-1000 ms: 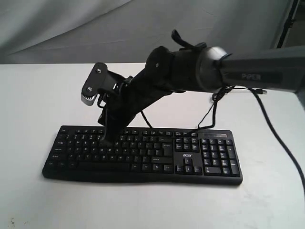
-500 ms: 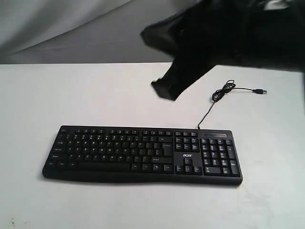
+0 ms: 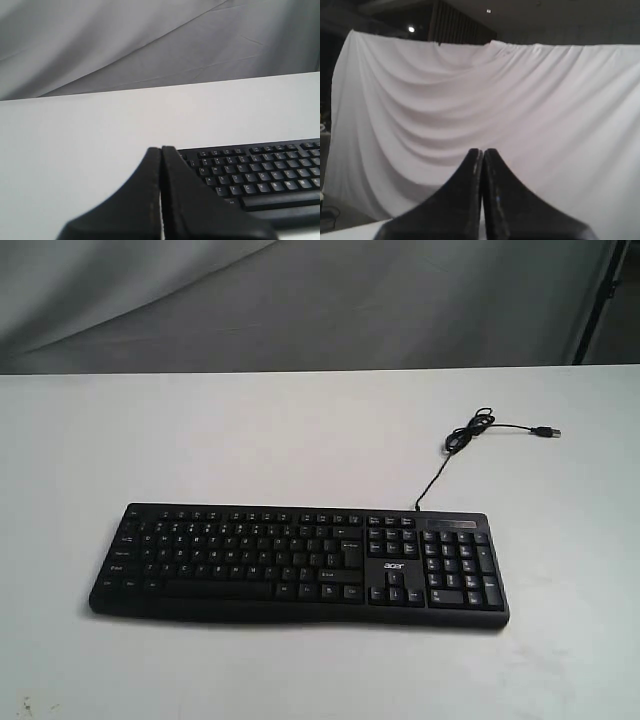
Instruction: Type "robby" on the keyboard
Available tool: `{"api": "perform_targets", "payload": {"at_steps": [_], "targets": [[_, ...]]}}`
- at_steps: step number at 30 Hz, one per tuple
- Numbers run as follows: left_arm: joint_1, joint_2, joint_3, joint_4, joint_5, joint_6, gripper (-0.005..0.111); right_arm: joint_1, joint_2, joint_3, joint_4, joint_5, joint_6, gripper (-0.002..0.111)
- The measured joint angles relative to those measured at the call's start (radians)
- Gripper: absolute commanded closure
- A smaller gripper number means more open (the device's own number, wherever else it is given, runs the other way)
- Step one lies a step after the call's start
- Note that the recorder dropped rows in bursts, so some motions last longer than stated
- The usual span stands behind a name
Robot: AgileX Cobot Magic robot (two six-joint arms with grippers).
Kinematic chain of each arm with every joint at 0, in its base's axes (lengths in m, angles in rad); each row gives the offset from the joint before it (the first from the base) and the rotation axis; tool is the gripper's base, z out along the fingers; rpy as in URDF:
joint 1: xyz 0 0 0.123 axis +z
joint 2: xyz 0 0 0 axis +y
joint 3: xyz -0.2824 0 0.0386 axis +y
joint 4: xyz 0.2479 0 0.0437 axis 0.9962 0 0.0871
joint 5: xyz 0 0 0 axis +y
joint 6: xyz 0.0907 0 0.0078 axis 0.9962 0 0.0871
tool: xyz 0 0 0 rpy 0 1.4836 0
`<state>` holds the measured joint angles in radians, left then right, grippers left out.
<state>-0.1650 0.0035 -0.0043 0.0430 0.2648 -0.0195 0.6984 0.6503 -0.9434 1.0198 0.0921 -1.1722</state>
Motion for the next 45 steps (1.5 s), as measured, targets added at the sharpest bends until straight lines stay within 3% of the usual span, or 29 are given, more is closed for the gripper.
{"api": "perform_targets", "payload": {"at_steps": [4,13,18,22,27,32,38,45], "targets": [[0.000,0.000,0.000,0.000,0.000,0.000,0.107,-0.025,-0.086,0.045,0.013,0.000,0.008,0.108],[0.000,0.000,0.000,0.000,0.000,0.000,0.107,-0.385,-0.286,0.404,0.044,-0.059,0.151,0.108],[0.000,0.000,0.000,0.000,0.000,0.000,0.107,-0.494,-0.394,0.560,0.216,-0.183,0.292,0.108],[0.000,0.000,0.000,0.000,0.000,0.000,0.107,-0.530,-0.457,0.590,0.338,-0.213,0.347,0.108],[0.000,0.000,0.000,0.000,0.000,0.000,0.107,-0.541,-0.513,0.591,0.345,-0.238,0.413,0.108],[0.000,0.000,0.000,0.000,0.000,0.000,0.107,-0.541,-0.544,0.591,0.157,-0.187,0.424,0.108],[0.000,0.000,0.000,0.000,0.000,0.000,0.107,-0.541,-0.546,0.591,-0.284,0.072,0.424,0.108],[0.000,0.000,0.000,0.000,0.000,0.000,0.107,-0.541,-0.546,0.591,-0.235,0.082,0.437,0.108]]}}
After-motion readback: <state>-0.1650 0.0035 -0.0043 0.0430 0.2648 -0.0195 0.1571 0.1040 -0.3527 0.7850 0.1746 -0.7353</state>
